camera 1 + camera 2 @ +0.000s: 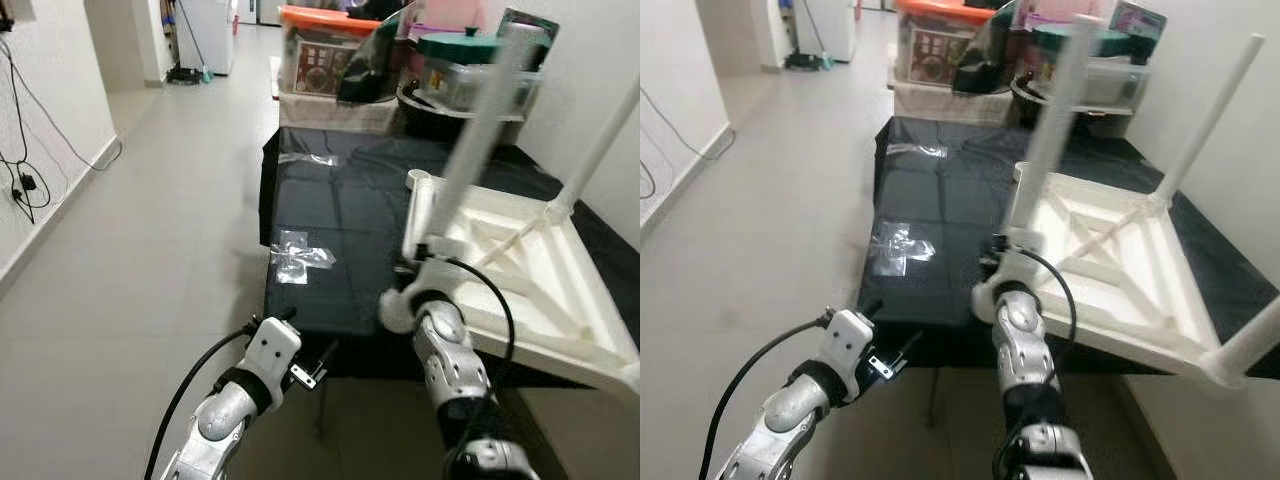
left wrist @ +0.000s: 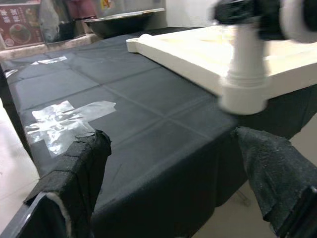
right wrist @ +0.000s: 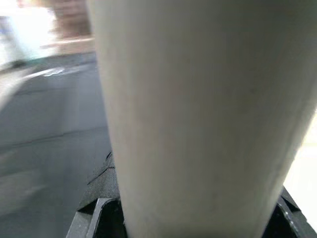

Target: Building children table

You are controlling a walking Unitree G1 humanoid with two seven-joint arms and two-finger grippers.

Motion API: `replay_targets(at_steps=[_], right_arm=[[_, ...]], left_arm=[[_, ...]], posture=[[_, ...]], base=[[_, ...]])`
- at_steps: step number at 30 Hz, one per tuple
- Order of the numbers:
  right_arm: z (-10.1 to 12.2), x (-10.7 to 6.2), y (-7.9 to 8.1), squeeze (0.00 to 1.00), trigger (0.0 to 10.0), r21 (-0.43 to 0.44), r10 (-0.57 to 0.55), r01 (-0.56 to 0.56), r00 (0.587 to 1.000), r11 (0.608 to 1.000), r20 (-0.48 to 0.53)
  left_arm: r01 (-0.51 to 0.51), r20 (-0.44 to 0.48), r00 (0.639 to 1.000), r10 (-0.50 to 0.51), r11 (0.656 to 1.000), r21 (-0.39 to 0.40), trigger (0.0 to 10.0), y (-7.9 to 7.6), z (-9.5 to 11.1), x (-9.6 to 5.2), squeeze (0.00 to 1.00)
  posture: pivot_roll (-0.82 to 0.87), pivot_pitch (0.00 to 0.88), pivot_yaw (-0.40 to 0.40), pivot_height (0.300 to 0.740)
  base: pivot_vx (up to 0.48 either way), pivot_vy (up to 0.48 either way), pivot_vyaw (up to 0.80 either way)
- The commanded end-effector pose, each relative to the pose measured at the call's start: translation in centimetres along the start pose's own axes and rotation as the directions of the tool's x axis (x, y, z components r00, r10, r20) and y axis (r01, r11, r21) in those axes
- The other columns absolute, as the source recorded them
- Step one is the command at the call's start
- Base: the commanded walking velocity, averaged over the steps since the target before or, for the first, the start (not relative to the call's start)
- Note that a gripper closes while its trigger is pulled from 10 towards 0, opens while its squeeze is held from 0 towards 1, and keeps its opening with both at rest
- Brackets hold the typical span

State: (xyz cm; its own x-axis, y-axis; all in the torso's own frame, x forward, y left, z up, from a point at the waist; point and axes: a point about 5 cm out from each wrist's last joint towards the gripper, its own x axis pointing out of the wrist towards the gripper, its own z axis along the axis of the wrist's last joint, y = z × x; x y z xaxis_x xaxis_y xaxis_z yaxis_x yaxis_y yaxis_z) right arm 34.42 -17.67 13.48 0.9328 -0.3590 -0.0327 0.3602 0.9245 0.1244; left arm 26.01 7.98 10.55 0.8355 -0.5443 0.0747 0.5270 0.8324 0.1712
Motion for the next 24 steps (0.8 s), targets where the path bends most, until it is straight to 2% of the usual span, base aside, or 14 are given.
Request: replay_targets(at_steps=[1, 3, 4, 5, 9, 10, 12, 13, 15, 16, 19, 21, 23, 24], right_arm=[[-0.3, -0.4, -0.9, 0.0, 0.0, 0.011, -0.103, 0.103, 0.995, 0.995, -0.011], [-0.5, -0.8, 0.4, 0.0, 0.0, 0.039, -0.085, 0.086, 0.996, 0.996, -0.024], [-0.6, -0.8, 1.1, 0.0, 6.0, 0.052, -0.047, 0.049, 0.998, 0.997, -0.031], [-0.5, -0.7, 1.7, 0.0, 10.0, 0.048, 0.006, -0.005, 1.0, 0.999, -0.021], [-0.4, -0.7, 2.5, 0.0, 10.0, 0.053, 0.082, -0.082, 0.997, 0.995, 0.008], [-0.3, -0.6, 2.5, 1.0, 10.0, 0.055, 0.103, -0.105, 0.994, 0.993, 0.023], [0.0, -0.5, 2.3, 1.0, 10.0, 0.057, 0.128, -0.131, 0.991, 0.99, 0.045], [0.3, -0.3, 2.0, 0.18, 10.0, 0.073, 0.192, -0.196, 0.98, 0.978, 0.06], [0.5, -0.2, 1.8, 0.18, 10.0, 0.084, 0.23, -0.235, 0.971, 0.968, 0.07], [0.8, 0.0, 1.3, 0.0, 10.0, 0.093, 0.276, -0.283, 0.958, 0.954, 0.081], [0.9, 0.2, 1.0, 0.0, 10.0, 0.078, 0.374, -0.378, 0.925, 0.922, 0.066], [1.1, -0.2, 0.6, 0.0, 10.0, 0.055, 0.629, -0.629, 0.777, 0.776, 0.009], [1.1, -0.6, 0.5, 0.0, 10.0, 0.051, 0.723, -0.721, 0.691, 0.691, -0.018], [1.1, -0.6, 0.5, 0.0, 10.0, 0.051, 0.723, -0.721, 0.691, 0.691, -0.018]], left_arm=[[0.017, -0.015, 1.0, -0.017, 1.0, -0.001, 10.0, -0.3, -0.3, 0.0, 0.0], [0.016, -0.016, 1.0, -0.016, 1.0, 0.0, 10.0, -0.3, -0.3, 0.0, 0.0], [0.016, -0.016, 1.0, -0.016, 1.0, 0.0, 10.0, -0.3, -0.3, 0.0, 0.0], [0.016, -0.016, 1.0, -0.016, 1.0, 0.0, 10.0, -0.3, -0.3, 0.0, 0.0], [0.015, -0.017, 1.0, -0.015, 1.0, -0.001, 10.0, -0.3, -0.4, 0.0, 0.0], [0.015, -0.016, 1.0, -0.015, 1.0, -0.001, 10.0, -0.3, -0.3, 0.0, 0.0], [0.015, -0.016, 1.0, -0.015, 1.0, -0.001, 10.0, -0.3, -0.3, 0.0, 0.0], [0.014, -0.016, 1.0, -0.014, 1.0, -0.001, 10.0, -0.3, -0.3, 0.0, 0.0], [0.014, -0.016, 1.0, -0.014, 1.0, -0.001, 10.0, -0.3, -0.3, 0.0, 0.0], [0.014, -0.016, 1.0, -0.014, 1.0, -0.002, 10.0, -0.3, -0.3, 0.0, 0.0], [0.015, -0.016, 1.0, -0.015, 1.0, -0.002, 10.0, -0.3, -0.3, 0.0, 0.0], [0.017, -0.016, 1.0, -0.017, 1.0, -0.003, 10.0, -0.4, -0.4, 0.0, 0.0], [0.018, -0.016, 1.0, -0.018, 1.0, -0.002, 10.0, -0.4, -0.4, 0.0, 0.0], [0.018, -0.016, 1.0, -0.018, 1.0, -0.002, 10.0, -0.4, -0.4, 0.0, 0.0]], posture=[[0.14, 0.0, -0.102, 0.74], [0.14, 0.0, -0.102, 0.74], [0.14, 0.0, -0.102, 0.74], [0.14, 0.0, -0.102, 0.74], [0.14, 0.0, -0.102, 0.74], [0.14, 0.0, -0.103, 0.74], [0.14, 0.0, -0.103, 0.74], [0.14, 0.0, -0.103, 0.74], [0.14, 0.0, -0.103, 0.74], [0.14, 0.0, -0.103, 0.74], [0.14, 0.0, -0.103, 0.74], [0.13, 0.0, -0.098, 0.74], [0.13, 0.0, -0.098, 0.74], [0.13, 0.0, -0.098, 0.74]], base=[[0.0, 0.0, 0.0], [0.0, 0.0, 0.0], [0.0, 0.0, 0.0], [0.0, 0.0, 0.0], [0.0, 0.0, 0.0], [0.0, 0.0, 0.0], [0.0, 0.0, 0.0], [0.0, 0.0, 0.0], [0.0, 0.0, 0.0], [0.0, 0.0, 0.0], [0.0, 0.0, 0.0], [0.0, 0.0, 0.0], [0.0, 0.0, 0.0], [0.0, 0.0, 0.0]])
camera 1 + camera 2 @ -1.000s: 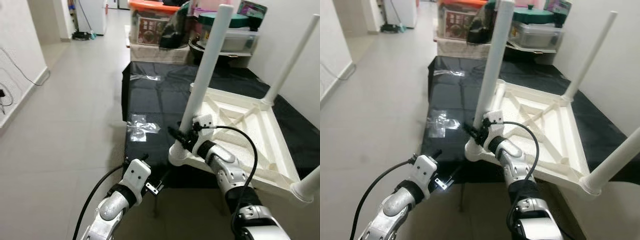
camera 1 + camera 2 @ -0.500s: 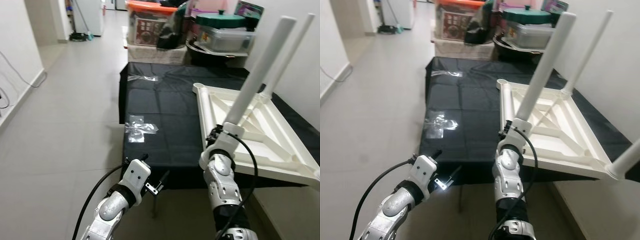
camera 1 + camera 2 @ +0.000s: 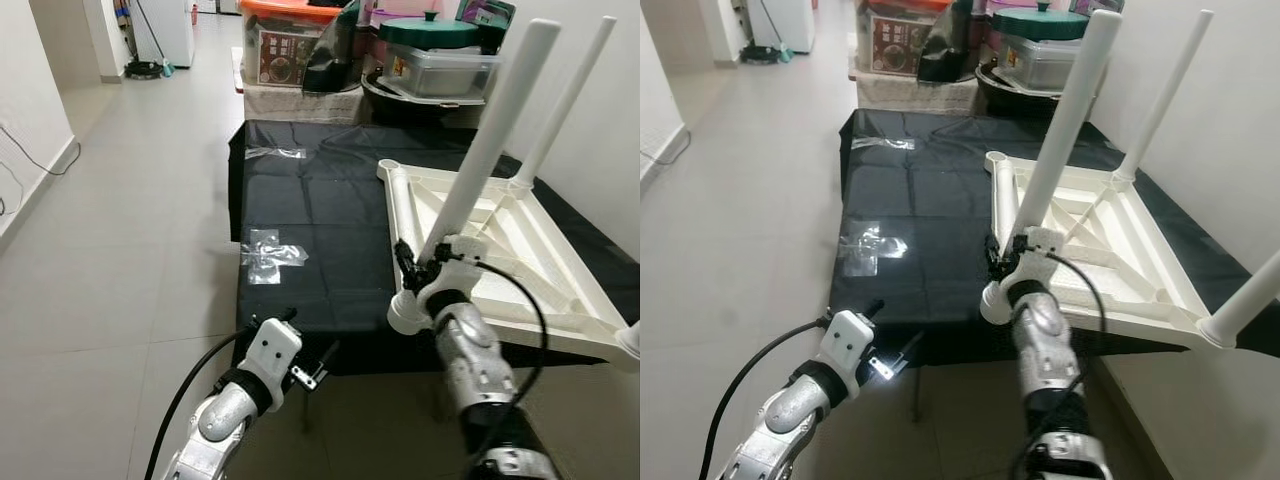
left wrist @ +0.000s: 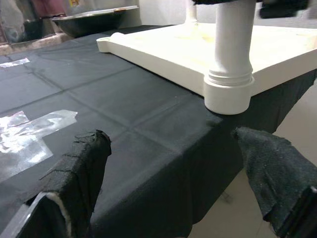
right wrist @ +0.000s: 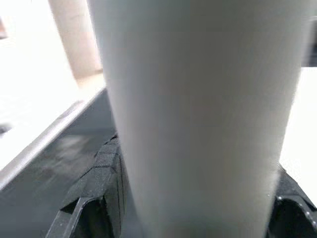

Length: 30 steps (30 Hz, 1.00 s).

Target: Building children table

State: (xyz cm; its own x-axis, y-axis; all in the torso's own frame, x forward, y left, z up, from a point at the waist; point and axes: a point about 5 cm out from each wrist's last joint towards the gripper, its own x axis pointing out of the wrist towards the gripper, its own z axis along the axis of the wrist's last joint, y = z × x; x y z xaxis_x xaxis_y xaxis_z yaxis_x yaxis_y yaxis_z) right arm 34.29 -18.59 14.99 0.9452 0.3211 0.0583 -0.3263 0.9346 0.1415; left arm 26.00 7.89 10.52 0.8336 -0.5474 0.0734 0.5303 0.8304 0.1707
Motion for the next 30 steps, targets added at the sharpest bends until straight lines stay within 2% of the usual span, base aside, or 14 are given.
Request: replay_targets(at_steps=[1, 7, 11, 14, 16, 17, 18, 19, 23, 24, 27, 28, 29, 30], right_arm=[[-0.4, 0.0, 1.7, 0.0, 10.0, 0.021, 0.209, -0.209, 0.977, 0.978, -0.045], [-0.3, 0.3, 2.5, 0.0, 10.0, -0.004, 0.437, -0.441, 0.892, 0.898, -0.118], [0.0, 0.9, 2.7, 0.0, 10.0, 0.0, 0.487, -0.49, 0.865, 0.871, -0.125], [0.3, 1.9, 3.7, 0.0, 10.0, 0.024, 0.604, -0.608, 0.782, 0.794, -0.152], [0.2, 1.9, 3.9, 0.0, 10.0, 0.028, 0.621, -0.626, 0.766, 0.779, -0.166], [-0.4, 2.0, 4.4, 0.0, 9.1, 0.037, 0.624, -0.63, 0.757, 0.776, -0.191], [-0.4, 2.0, 4.4, 0.0, 9.1, 0.037, 0.624, -0.63, 0.757, 0.776, -0.191], [-0.8, 2.0, 4.5, 0.0, 0.0, 0.04, 0.606, -0.611, 0.772, 0.791, -0.193], [-1.5, 2.1, 4.4, 0.0, 0.0, 0.012, 0.521, -0.529, 0.832, 0.849, -0.192], [-2.0, 2.4, 3.8, 0.0, 0.0, -0.014, 0.389, -0.398, 0.904, 0.917, -0.177], [-2.0, 2.5, 3.6, 0.0, 0.0, -0.016, 0.363, -0.371, 0.915, 0.928, -0.174], [-2.1, 2.7, 2.6, 0.0, 0.0, -0.016, 0.188, -0.192, 0.972, 0.981, -0.145], [-2.1, 2.7, 2.6, 0.0, 0.0, -0.016, 0.188, -0.192, 0.972, 0.981, -0.145], [-2.1, 2.5, 1.2, 0.0, 0.0, -0.004, -0.043, 0.043, 0.993, 0.999, -0.113]], left_arm=[[0.015, -0.016, 1.0, -0.015, 1.0, -0.002, 10.0, -0.3, -0.4, 0.0, 0.0], [0.016, -0.017, 1.0, -0.016, 1.0, 0.001, 10.0, -0.4, -0.6, 0.1, 0.0], [0.016, -0.017, 1.0, -0.016, 1.0, 0.002, 10.0, -0.4, -0.6, 0.1, 0.0], [0.015, -0.018, 1.0, -0.015, 1.0, 0.005, 10.0, -0.4, -0.7, 0.1, 0.0], [0.014, -0.018, 1.0, -0.014, 1.0, 0.005, 10.0, -0.4, -0.7, 0.1, 0.0], [0.013, -0.018, 1.0, -0.013, 1.0, 0.005, 10.0, -0.4, -0.8, 0.0, 0.0], [0.013, -0.018, 1.0, -0.013, 1.0, 0.005, 10.0, -0.4, -0.8, 0.0, 0.0], [0.014, -0.018, 1.0, -0.013, 1.0, 0.005, 10.0, -0.4, -0.8, 0.0, 0.0], [0.015, -0.018, 1.0, -0.015, 1.0, 0.004, 10.0, -0.5, -0.8, 0.0, 0.0], [0.016, -0.018, 1.0, -0.016, 1.0, 0.003, 10.0, -0.5, -0.8, -0.1, 0.0], [0.016, -0.018, 1.0, -0.016, 1.0, 0.003, 10.0, -0.5, -0.8, -0.1, 0.0], [0.018, -0.018, 1.0, -0.018, 1.0, 0.003, 10.0, -0.5, -0.8, -0.1, 0.0], [0.018, -0.018, 1.0, -0.018, 1.0, 0.003, 10.0, -0.5, -0.8, -0.1, 0.0], [0.019, -0.018, 1.0, -0.019, 1.0, 0.002, 10.0, -0.5, -0.8, -0.1, 0.0]], posture=[[0.13, 0.0, -0.1, 0.74], [0.14, 0.0, -0.101, 0.74], [0.14, 0.0, -0.105, 0.74], [0.15, 0.0, -0.117, 0.74], [0.15, 0.0, -0.117, 0.74], [0.15, 0.0, -0.118, 0.74], [0.15, 0.0, -0.118, 0.74], [0.15, 0.0, -0.118, 0.74], [0.15, 0.0, -0.115, 0.74], [0.15, 0.0, -0.111, 0.74], [0.15, 0.0, -0.111, 0.74], [0.14, 0.0, -0.107, 0.74], [0.14, 0.0, -0.107, 0.74], [0.14, 0.0, -0.103, 0.74]], base=[[0.0, 0.0, 0.0], [0.0, 0.0, 0.0], [0.0, 0.0, 0.0], [0.0, 0.0, 0.0], [0.0, 0.0, 0.0], [0.0, 0.0, 0.0], [0.0, 0.0, 0.0], [0.0, 0.0, 0.0], [0.0, 0.0, 0.0], [0.0, 0.0, 0.0], [0.0, 0.0, 0.0], [0.0, 0.0, 0.0], [0.0, 0.0, 0.0], [0.0, 0.0, 0.0]])
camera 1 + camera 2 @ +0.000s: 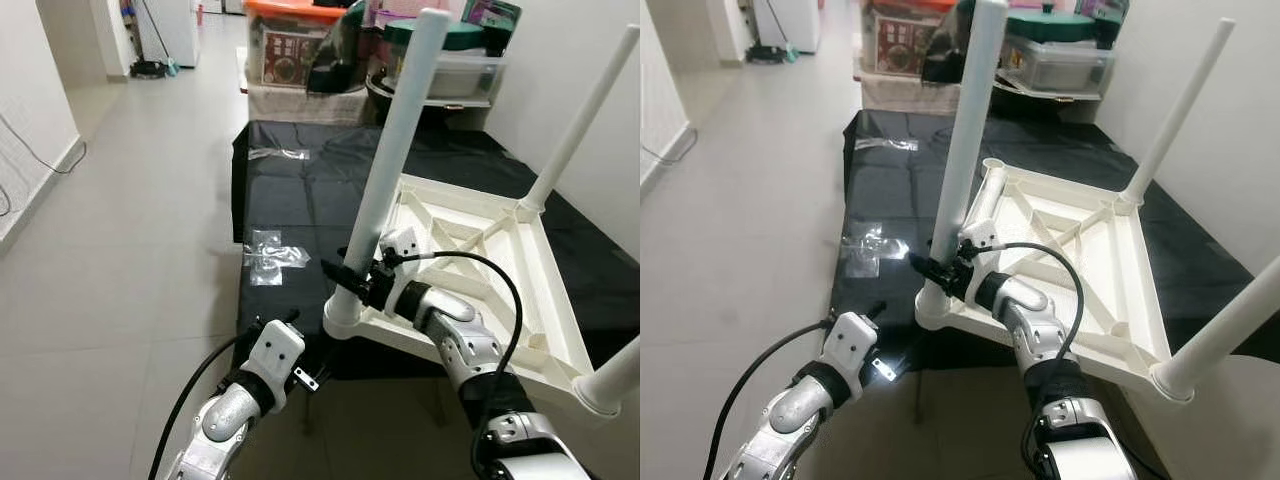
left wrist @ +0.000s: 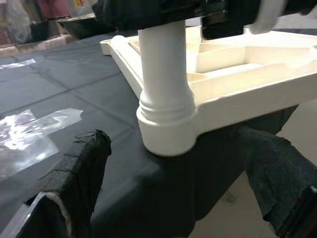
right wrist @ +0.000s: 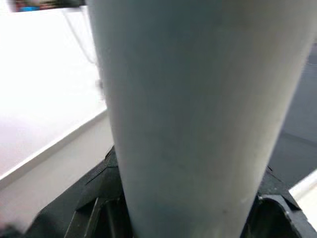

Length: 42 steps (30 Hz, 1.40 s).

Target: Building children table

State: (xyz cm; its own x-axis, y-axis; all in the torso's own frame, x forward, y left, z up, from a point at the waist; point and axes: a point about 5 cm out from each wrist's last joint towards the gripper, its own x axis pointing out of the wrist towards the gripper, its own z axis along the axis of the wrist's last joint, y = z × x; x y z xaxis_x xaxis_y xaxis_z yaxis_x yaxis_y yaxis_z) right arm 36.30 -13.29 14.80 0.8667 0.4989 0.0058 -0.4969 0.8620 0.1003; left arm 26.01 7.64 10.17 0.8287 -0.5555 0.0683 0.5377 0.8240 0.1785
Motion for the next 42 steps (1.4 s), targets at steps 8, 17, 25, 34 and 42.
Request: replay_targets(at_steps=[8, 17, 25, 34, 42], right_arm=[[-2.3, -5.9, -3.7, 0.0, 0.0, 0.122, -0.844, 0.839, 0.537, 0.531, -0.02], [-1.6, -2.6, -0.8, 1.0, 10.0, 0.232, -0.65, 0.62, 0.756, 0.749, 0.075], [0.4, -3.6, -3.3, 0.0, 10.0, 0.211, -0.544, 0.508, 0.817, 0.835, 0.189], [0.9, -4.0, -3.1, 0.0, 10.0, 0.03, 0.113, -0.113, 0.994, 0.993, 0.013], [0.2, -3.1, -2.0, 0.0, 10.0, -0.005, 0.358, -0.361, 0.926, 0.932, -0.12]], left_arm=[[0.008, -0.012, 1.0, -0.008, 1.0, -0.003, 10.0, -0.1, -0.3, -0.1, 0.0], [0.003, -0.011, 1.0, -0.003, 1.0, -0.002, 10.0, -0.1, -0.2, 0.0, 0.0], [-0.003, -0.007, 1.0, 0.003, 1.0, -0.001, 10.0, 0.0, -0.2, 0.0, 0.0], [-0.001, -0.003, 1.0, 0.001, 1.0, 0.002, 10.0, 0.0, -0.1, 0.1, 0.0], [0.005, 0.012, 1.0, -0.005, 1.0, 0.002, 10.0, 0.0, 0.0, 0.1, 0.0]], posture=[[0.13, 0.0, -0.099, 0.74], [0.13, 0.0, -0.101, 0.74], [0.14, 0.0, -0.101, 0.74], [0.14, 0.0, -0.105, 0.74], [0.15, 0.0, -0.109, 0.74]], base=[[0.0, 0.0, 0.0], [0.0, 0.0, 0.0], [0.0, 0.0, 0.0], [0.0, 0.0, 0.0], [0.0, 0.0, 0.0]])
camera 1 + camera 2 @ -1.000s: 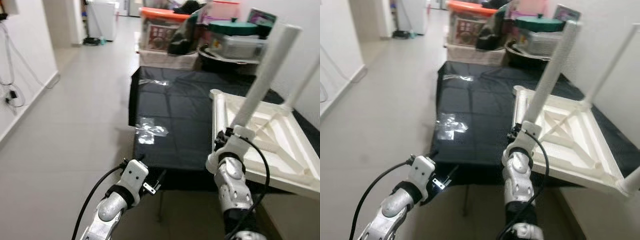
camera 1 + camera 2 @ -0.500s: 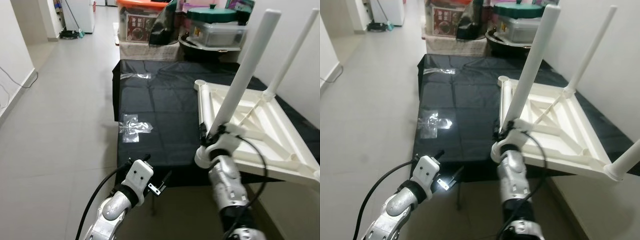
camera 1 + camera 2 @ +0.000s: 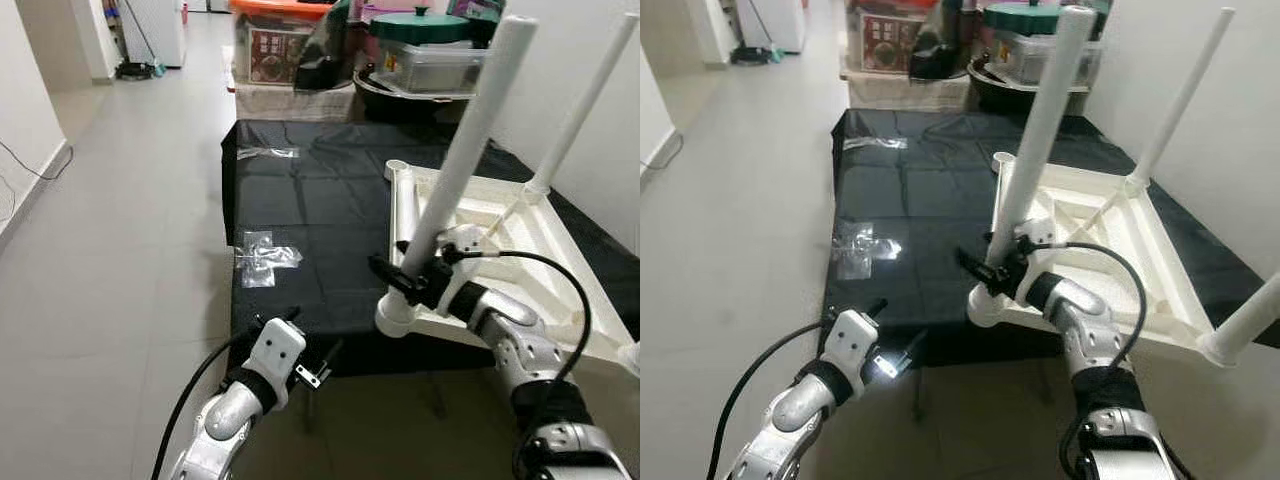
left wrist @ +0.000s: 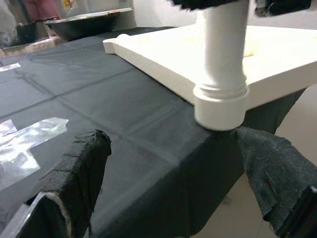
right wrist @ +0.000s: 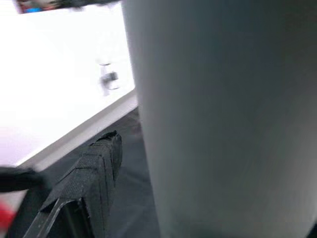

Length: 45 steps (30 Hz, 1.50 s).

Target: Building children table

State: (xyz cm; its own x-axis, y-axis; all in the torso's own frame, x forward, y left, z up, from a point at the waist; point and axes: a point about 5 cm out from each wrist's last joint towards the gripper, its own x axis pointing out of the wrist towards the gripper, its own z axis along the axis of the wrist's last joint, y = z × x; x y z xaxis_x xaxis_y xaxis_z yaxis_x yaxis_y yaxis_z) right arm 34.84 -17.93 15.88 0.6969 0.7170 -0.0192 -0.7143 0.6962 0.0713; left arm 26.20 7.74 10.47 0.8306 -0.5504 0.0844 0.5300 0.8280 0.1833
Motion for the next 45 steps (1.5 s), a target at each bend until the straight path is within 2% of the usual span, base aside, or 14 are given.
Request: replay_targets(at_steps=[1, 5, 6, 9, 16, 22, 27, 31, 32, 35, 36, 40, 41, 45], right_arm=[[-1.3, 1.1, 1.3, 0.0, 10.0, 0.015, 0.122, -0.121, 0.989, 0.993, -0.084], [-1.7, 1.7, 1.7, 0.0, 10.0, 0.013, 0.133, -0.132, 0.985, 0.991, -0.106], [-1.8, 1.9, 1.8, 0.0, 2.9, 0.014, 0.119, -0.118, 0.988, 0.993, -0.102], [-2.3, 2.0, 1.8, 0.0, 0.0, 0.01, 0.063, -0.062, 0.992, 0.998, -0.105], [-2.3, 2.0, 0.1, 0.0, 0.0, 0.027, -0.264, 0.265, 0.964, 0.964, -0.033], [-3.1, -1.8, -2.4, 0.0, 0.0, 0.061, -0.915, 0.915, 0.402, 0.399, -0.035], [-3.6, -2.1, -0.5, 0.0, 0.0, 0.128, -0.967, 0.959, 0.256, 0.252, -0.016], [-3.7, -0.6, 0.4, 0.0, 0.0, 0.159, -0.952, 0.94, 0.307, 0.301, -0.014], [-3.2, 0.6, 0.9, 0.0, 10.0, 0.191, -0.919, 0.9, 0.394, 0.391, 0.026], [-2.3, 1.9, 1.7, 0.08, 10.0, 0.21, -0.873, 0.848, 0.48, 0.487, 0.086], [-2.1, 2.4, 1.9, 1.0, 10.0, 0.223, -0.849, 0.82, 0.517, 0.527, 0.103], [-1.6, 2.2, 1.7, 0.84, 10.0, 0.2, -0.81, 0.785, 0.567, 0.586, 0.148], [-1.6, 2.0, 1.3, 0.0, 10.0, 0.213, -0.766, 0.736, 0.624, 0.643, 0.156], [-1.9, 1.3, 0.8, 0.0, 10.0, 0.173, -0.539, 0.516, 0.832, 0.839, 0.135]], left_arm=[[0.014, 0.002, 1.0, -0.014, 1.0, -0.008, 10.0, -0.2, -0.2, 0.0, 0.0], [0.016, 0.012, 1.0, -0.016, 1.0, -0.014, 10.0, -0.2, -0.1, -0.1, 0.0], [0.017, 0.015, 1.0, -0.017, 1.0, -0.014, 10.0, -0.2, 0.0, -0.1, 0.0], [0.019, 0.018, 1.0, -0.019, 1.0, -0.015, 10.0, -0.3, 0.0, -0.2, 0.0], [0.022, 0.014, 1.0, -0.022, 1.0, -0.014, 10.0, -0.4, 0.0, -0.2, 0.0], [0.028, 0.011, 1.0, -0.028, 0.999, -0.016, 10.0, -0.4, -0.1, -0.2, 0.0], [0.033, 0.007, 0.999, -0.033, 0.999, -0.015, 10.0, -0.5, -0.2, -0.2, 0.0], [0.034, 0.006, 0.999, -0.034, 0.999, -0.013, 10.0, -0.5, -0.3, -0.2, 0.0], [0.033, 0.005, 0.999, -0.033, 0.999, -0.013, 10.0, -0.5, -0.3, -0.2, 0.0], [0.033, 0.004, 0.999, -0.033, 0.999, -0.012, 10.0, -0.5, -0.3, -0.2, 0.0], [0.034, 0.003, 0.999, -0.034, 0.999, -0.012, 10.0, -0.6, -0.3, -0.2, 0.0], [0.035, 0.002, 0.999, -0.035, 0.999, -0.011, 10.0, -0.6, -0.3, -0.2, 0.0], [0.035, 0.001, 0.999, -0.035, 0.999, -0.011, 10.0, -0.6, -0.4, -0.2, 0.0], [0.039, 0.001, 0.999, -0.039, 0.999, -0.011, 10.0, -0.6, -0.4, -0.2, 0.0]], posture=[[0.15, 0.0, -0.109, 0.74], [0.15, 0.0, -0.109, 0.74], [0.15, 0.0, -0.108, 0.74], [0.15, 0.0, -0.107, 0.74], [0.15, 0.0, -0.109, 0.74], [0.13, 0.0, -0.103, 0.74], [0.13, 0.0, -0.102, 0.74], [0.14, 0.0, -0.102, 0.74], [0.14, 0.0, -0.102, 0.74], [0.14, 0.0, -0.102, 0.74], [0.14, 0.0, -0.106, 0.74], [0.14, 0.0, -0.106, 0.74], [0.13, 0.0, -0.105, 0.74], [0.13, 0.0, -0.105, 0.74]], base=[[0.0, 0.0, 0.0], [0.0, 0.0, 0.0], [0.0, 0.0, 0.0], [0.0, 0.0, 0.0], [0.0, 0.0, 0.0], [0.0, 0.0, 0.0], [0.0, 0.0, 0.0], [0.0, 0.0, 0.0], [0.0, 0.0, 0.0], [0.0, 0.0, 0.0], [0.0, 0.0, 0.0], [0.0, 0.0, 0.0], [0.0, 0.0, 0.0], [0.0, 0.0, 0.0]])
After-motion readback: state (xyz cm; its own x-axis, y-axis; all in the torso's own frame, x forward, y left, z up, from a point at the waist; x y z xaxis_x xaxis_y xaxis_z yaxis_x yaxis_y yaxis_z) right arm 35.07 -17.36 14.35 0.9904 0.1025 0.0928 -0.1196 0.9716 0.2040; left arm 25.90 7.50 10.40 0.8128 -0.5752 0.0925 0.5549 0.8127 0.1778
